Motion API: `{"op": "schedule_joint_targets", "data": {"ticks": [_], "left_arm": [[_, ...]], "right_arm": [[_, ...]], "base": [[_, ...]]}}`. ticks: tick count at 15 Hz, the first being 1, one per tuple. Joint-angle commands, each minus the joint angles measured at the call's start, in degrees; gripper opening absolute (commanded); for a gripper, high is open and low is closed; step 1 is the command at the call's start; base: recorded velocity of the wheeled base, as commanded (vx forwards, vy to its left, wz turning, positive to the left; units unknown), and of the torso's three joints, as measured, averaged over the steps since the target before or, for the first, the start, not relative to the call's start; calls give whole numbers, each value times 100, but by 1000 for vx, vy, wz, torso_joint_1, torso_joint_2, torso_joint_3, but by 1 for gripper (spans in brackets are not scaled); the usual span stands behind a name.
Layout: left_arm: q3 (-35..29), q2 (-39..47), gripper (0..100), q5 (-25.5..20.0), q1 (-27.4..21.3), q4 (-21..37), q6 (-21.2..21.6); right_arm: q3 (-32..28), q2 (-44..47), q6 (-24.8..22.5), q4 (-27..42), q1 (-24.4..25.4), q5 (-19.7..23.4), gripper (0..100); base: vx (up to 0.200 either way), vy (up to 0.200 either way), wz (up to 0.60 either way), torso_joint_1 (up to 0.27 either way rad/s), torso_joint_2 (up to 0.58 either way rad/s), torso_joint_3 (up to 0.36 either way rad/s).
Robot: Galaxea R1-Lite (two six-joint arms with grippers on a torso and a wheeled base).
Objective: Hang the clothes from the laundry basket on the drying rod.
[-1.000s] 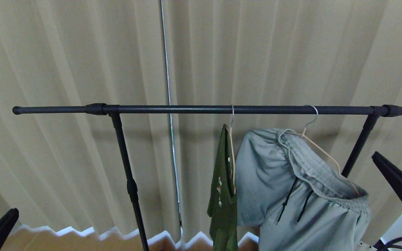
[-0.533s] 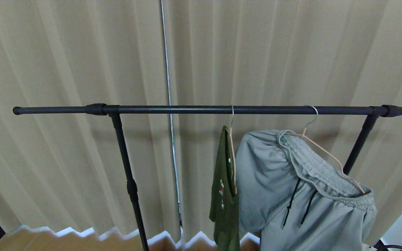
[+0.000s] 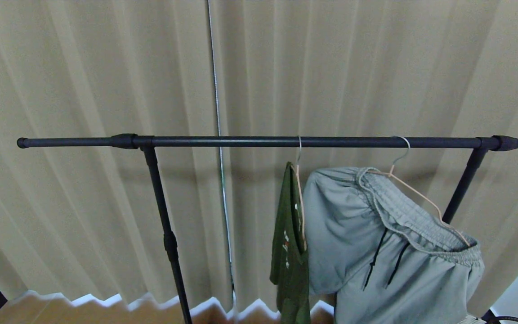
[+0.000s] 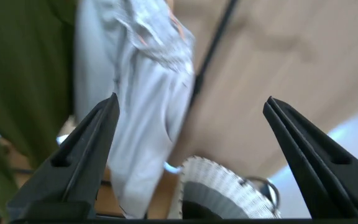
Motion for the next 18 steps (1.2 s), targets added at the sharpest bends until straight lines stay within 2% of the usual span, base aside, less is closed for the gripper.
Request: {"op": "schedule_joint_targets", "data": {"ticks": [1, 3, 5, 7, 9, 10, 12, 14, 17, 18], "left_arm": [[-24, -617, 100, 88, 6, 116, -286], [20, -617, 100, 440, 6, 81, -251], [38, -669, 100, 405, -47, 11, -242], [20, -986, 100, 53, -451, 29, -190], [20, -995, 100, -545, -399, 29, 215], [20, -1065, 100, -571, -372, 29, 232], [20, -1100, 100, -439, -372, 29, 206], [38, -1091, 100, -44, -372, 11, 100], [29, -1091, 100, -26, -372, 11, 12], [29, -1100, 100, -35, -372, 11, -67]], "right_arm": [[168, -210, -4, 2, -57, -114, 100], [308, -342, -4, 2, -153, -176, 100], [370, -483, 14, 2, -232, -211, 100], [370, -641, 14, 2, -285, -228, 100], [370, -852, 14, 2, -347, -228, 100], [370, -984, 14, 2, -311, -228, 100], [379, -1142, 14, -25, -241, -228, 100], [440, -1142, 32, -95, -241, -158, 100], [519, -1142, 137, -236, -241, -88, 100], [739, -1151, 365, -605, -241, 185, 100]], "base": [[0, 0, 0, 0, 0, 0], [0, 0, 0, 0, 0, 0], [0, 0, 0, 0, 0, 0], [0, 0, 0, 0, 0, 0], [0, 0, 0, 0, 0, 0], [0, 0, 0, 0, 0, 0], [0, 0, 0, 0, 0, 0], [0, 0, 0, 0, 0, 0], [0, 0, 0, 0, 0, 0], [0, 0, 0, 0, 0, 0]]}}
